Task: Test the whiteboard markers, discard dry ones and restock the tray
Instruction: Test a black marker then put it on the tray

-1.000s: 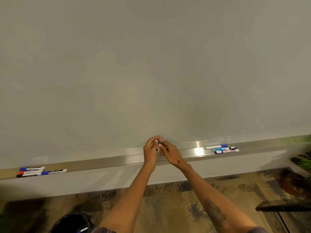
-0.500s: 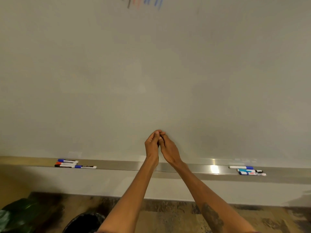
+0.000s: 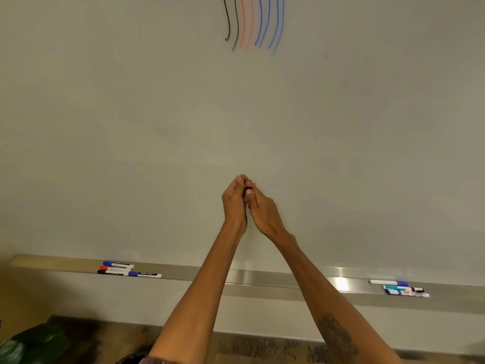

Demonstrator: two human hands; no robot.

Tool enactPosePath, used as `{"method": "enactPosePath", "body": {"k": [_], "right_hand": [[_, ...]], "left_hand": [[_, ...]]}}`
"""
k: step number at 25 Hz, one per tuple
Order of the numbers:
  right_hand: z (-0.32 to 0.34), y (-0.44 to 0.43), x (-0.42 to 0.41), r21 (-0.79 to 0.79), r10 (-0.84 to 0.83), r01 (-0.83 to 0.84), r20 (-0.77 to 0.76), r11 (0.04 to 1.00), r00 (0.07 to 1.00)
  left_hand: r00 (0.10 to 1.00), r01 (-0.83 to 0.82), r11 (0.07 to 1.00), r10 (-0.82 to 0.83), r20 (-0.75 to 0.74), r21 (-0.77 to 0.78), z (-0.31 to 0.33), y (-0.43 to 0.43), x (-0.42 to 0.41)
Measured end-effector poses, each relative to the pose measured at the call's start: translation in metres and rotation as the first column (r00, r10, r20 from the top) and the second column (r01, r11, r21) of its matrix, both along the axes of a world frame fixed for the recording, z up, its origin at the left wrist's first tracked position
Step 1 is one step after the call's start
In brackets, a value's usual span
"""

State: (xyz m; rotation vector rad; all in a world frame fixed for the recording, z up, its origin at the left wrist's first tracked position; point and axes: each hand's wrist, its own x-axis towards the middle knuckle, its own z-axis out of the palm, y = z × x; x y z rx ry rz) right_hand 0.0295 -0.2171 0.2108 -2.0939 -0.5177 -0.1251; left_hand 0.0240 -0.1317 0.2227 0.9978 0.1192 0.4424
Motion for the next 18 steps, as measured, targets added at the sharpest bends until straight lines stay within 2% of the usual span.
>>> {"method": "enactPosePath", "body": {"k": [2, 3, 5, 8, 13, 18], "right_hand": [[0.011, 0.004, -0.006, 0.088, 0.075, -0.075, -0.003, 0.993, 0.997], [0.017, 0.005, -0.008, 0.189, 0.089, -0.085, -0.011, 0.978, 0.996], [0.034, 0.006, -0.008, 0.395, 0.077, -0.067, -0.008, 0.916, 0.997], [0.076, 0.001, -0.005, 0.57, 0.058, -0.052, 0.009, 0.82, 0.998], [0.146, -0.017, -0.004, 0.728, 0.066, -0.172, 0.171, 0.663, 0.983], [0.19, -0.031, 0.005, 0.857, 0.188, -0.249, 0.181, 0.451, 0.965]], "left_hand": [[0.996, -0.037, 0.999, 0.04, 0.081, -0.04, 0.037, 0.011, 0.003], [0.989, -0.06, 0.998, 0.06, 0.136, -0.009, 0.054, 0.017, 0.005], [0.962, -0.134, 0.982, 0.097, 0.255, 0.132, 0.081, 0.026, 0.004], [0.899, -0.299, 0.919, 0.18, 0.4, 0.256, 0.114, 0.035, 0.002], [0.796, -0.506, 0.818, 0.319, 0.515, 0.274, 0.165, 0.042, 0.008], [0.703, -0.623, 0.748, 0.406, 0.584, 0.23, 0.199, 0.052, 0.029]]}}
